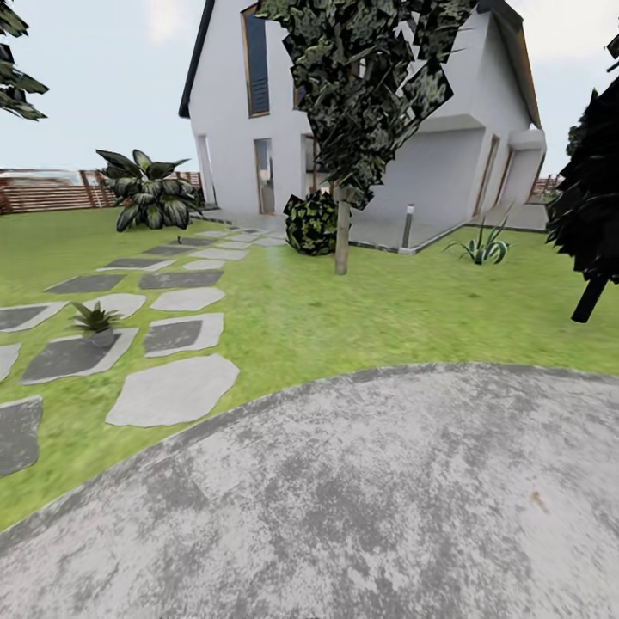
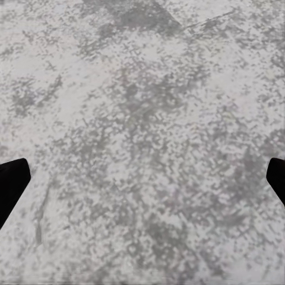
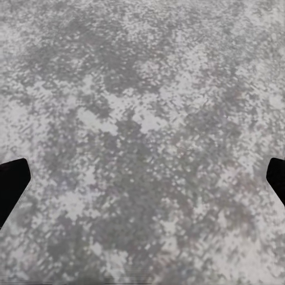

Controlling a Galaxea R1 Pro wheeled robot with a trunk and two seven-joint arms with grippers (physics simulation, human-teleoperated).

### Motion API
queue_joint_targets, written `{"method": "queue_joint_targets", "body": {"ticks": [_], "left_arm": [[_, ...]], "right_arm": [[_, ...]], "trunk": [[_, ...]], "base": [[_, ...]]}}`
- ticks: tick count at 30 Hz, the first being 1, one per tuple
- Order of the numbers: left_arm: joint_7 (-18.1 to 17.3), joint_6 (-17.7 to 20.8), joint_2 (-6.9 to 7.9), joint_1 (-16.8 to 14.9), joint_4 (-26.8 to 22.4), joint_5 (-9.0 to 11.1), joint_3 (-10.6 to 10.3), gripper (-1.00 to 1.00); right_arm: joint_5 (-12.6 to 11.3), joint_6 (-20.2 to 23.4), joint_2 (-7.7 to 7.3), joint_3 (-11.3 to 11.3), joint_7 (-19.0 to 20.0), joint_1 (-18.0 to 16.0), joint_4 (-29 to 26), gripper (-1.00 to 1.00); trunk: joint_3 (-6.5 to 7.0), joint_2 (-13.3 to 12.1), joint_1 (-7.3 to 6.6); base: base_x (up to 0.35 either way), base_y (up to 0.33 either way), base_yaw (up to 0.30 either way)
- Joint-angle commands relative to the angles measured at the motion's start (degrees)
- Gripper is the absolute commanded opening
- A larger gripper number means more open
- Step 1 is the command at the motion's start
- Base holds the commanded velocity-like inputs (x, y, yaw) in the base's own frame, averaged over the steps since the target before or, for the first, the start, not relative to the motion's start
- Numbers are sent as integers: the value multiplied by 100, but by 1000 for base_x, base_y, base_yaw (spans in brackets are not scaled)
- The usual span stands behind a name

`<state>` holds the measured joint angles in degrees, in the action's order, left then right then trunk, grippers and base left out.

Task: Pick up the pesticide atomizer in the garden and spray insectifuge to fully cover both potted plants in the garden.

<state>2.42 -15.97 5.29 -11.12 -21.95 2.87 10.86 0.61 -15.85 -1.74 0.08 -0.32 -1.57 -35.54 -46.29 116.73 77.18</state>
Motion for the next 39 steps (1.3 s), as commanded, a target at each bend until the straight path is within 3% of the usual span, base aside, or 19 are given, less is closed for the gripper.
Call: {"method": "queue_joint_targets", "body": {"ticks": [1, 8, 16, 22, 31, 39], "left_arm": [[4, -20, -1, -5, 20, 33, -5, 100], [-3, -31, -1, -4, 310, 18, -5, 100], [-5, -239, -1, -12, 348, 19, -5, 100], [-5, -252, -1, -13, 349, 28, -5, 100], [-5, -249, -11, -13, 350, 30, 2, 100], [-13, -248, -19, -13, 358, 38, 3, 100]], "right_arm": [[8, -19, -1, 1, -3, -2, 67, 100], [1, -32, 2, 1, -3, -2, 426, 100], [1, -33, 7, 1, -3, -2, 450, 100], [1, -33, 6, 1, -3, -2, 451, 100], [6, -33, 7, 3, -3, -2, 451, 100], [7, -22, -1, 23, 11, -2, 443, 100]], "trunk": [[-28, 44, 22], [-91, 124, 66], [-123, 124, 66], [-237, 324, 175], [-274, 324, 175], [-313, 324, 175]], "base": [[0, 0, 278], [0, 0, 277], [0, 0, 277], [0, 0, 277], [3, 0, 275], [247, 0, 183]]}}
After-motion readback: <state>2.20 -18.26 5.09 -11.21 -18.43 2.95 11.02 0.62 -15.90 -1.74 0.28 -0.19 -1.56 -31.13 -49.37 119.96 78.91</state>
